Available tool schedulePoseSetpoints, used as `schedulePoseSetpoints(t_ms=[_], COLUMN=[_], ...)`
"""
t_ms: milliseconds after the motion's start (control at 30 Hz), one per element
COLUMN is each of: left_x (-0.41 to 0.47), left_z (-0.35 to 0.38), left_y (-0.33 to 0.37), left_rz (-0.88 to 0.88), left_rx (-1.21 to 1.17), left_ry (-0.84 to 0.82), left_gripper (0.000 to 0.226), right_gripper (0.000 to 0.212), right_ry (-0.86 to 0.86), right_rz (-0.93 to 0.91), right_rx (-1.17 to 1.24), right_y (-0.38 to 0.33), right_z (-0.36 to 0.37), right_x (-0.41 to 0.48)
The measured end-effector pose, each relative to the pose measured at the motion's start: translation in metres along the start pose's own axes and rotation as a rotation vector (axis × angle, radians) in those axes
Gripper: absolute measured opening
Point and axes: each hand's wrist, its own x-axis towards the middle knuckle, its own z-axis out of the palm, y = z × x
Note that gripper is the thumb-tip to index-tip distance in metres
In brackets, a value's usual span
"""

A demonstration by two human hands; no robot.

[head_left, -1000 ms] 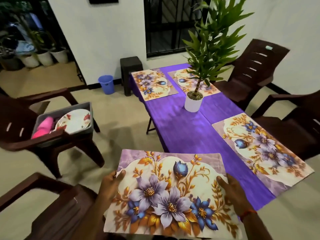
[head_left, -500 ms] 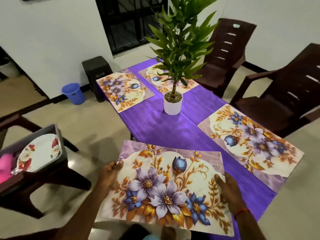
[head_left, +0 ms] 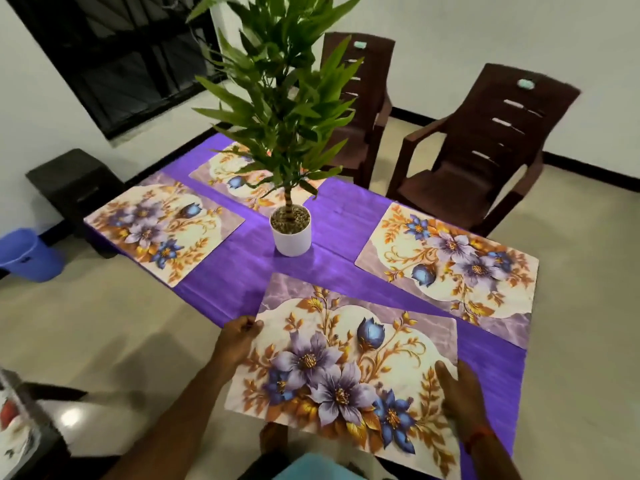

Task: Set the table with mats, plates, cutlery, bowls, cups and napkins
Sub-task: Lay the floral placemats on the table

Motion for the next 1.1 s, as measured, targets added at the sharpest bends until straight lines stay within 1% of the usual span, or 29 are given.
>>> schedulePoseSetpoints(t_ms=[67,133,233,300,367,467,500,533,600,633,667,733,800,867,900,933,967,1100], left_x=[0.022,0.039,0.056,0.065,0.077,0.085,0.087,0.086,0.082,0.08,0.079,0.071,0.067,0.065,0.064,0.064,0.063,0.062], left_z=[-0.001,0.0,-0.001,-0.003,-0.006,-0.014,-0.016,-0.018,-0.02,-0.02,-0.018,-0.014,-0.011,-0.007,-0.006,-0.004,-0.003,0.001], left_y=[0.009,0.018,0.029,0.032,0.031,0.025,0.022,0.017,0.006,0.0,-0.004,-0.002,-0.001,0.0,0.001,0.003,0.005,0.014], left_rz=[0.069,0.116,0.101,0.096,0.129,0.214,0.278,0.375,0.659,0.812,0.946,1.089,1.139,1.128,1.12,1.109,1.103,1.155], left_rx=[0.063,0.064,0.035,0.005,0.033,0.113,0.185,0.28,0.488,0.573,0.669,0.901,1.086,1.204,1.233,1.245,1.249,1.232], left_ry=[-0.065,-0.103,-0.143,-0.169,-0.17,-0.232,-0.268,-0.315,-0.421,-0.484,-0.566,-0.741,-0.846,-0.896,-0.887,-0.876,-0.863,-0.832], left_gripper=[0.006,0.014,0.015,0.023,0.032,0.036,0.04,0.044,0.059,0.069,0.077,0.092,0.1,0.096,0.09,0.084,0.08,0.064], right_gripper=[0.021,0.021,0.018,0.018,0.021,0.024,0.029,0.04,0.073,0.083,0.089,0.099,0.106,0.116,0.121,0.124,0.123,0.119], right_ry=[0.051,0.101,0.167,0.189,0.23,0.277,0.281,0.284,0.304,0.324,0.323,0.244,0.067,-0.19,-0.295,-0.34,-0.335,-0.262], right_rz=[0.028,0.04,0.019,0.01,0.019,0.058,0.078,0.08,0.06,0.028,-0.023,-0.144,-0.274,-0.303,-0.276,-0.254,-0.246,-0.232], right_rx=[-0.006,-0.005,-0.029,-0.032,-0.057,-0.147,-0.211,-0.304,-0.549,-0.643,-0.683,-0.723,-0.809,-0.98,-1.052,-1.095,-1.111,-1.089], right_y=[0.001,-0.005,-0.017,-0.021,-0.022,-0.016,-0.012,-0.006,0.006,0.005,0.004,-0.004,-0.007,-0.01,-0.012,-0.009,-0.008,-0.001], right_z=[0.009,0.014,0.023,0.027,0.03,0.033,0.035,0.036,0.04,0.042,0.047,0.059,0.074,0.088,0.095,0.101,0.105,0.107], right_x=[-0.004,-0.01,-0.02,-0.025,-0.028,-0.033,-0.034,-0.034,-0.036,-0.042,-0.049,-0.064,-0.081,-0.096,-0.104,-0.109,-0.113,-0.113])
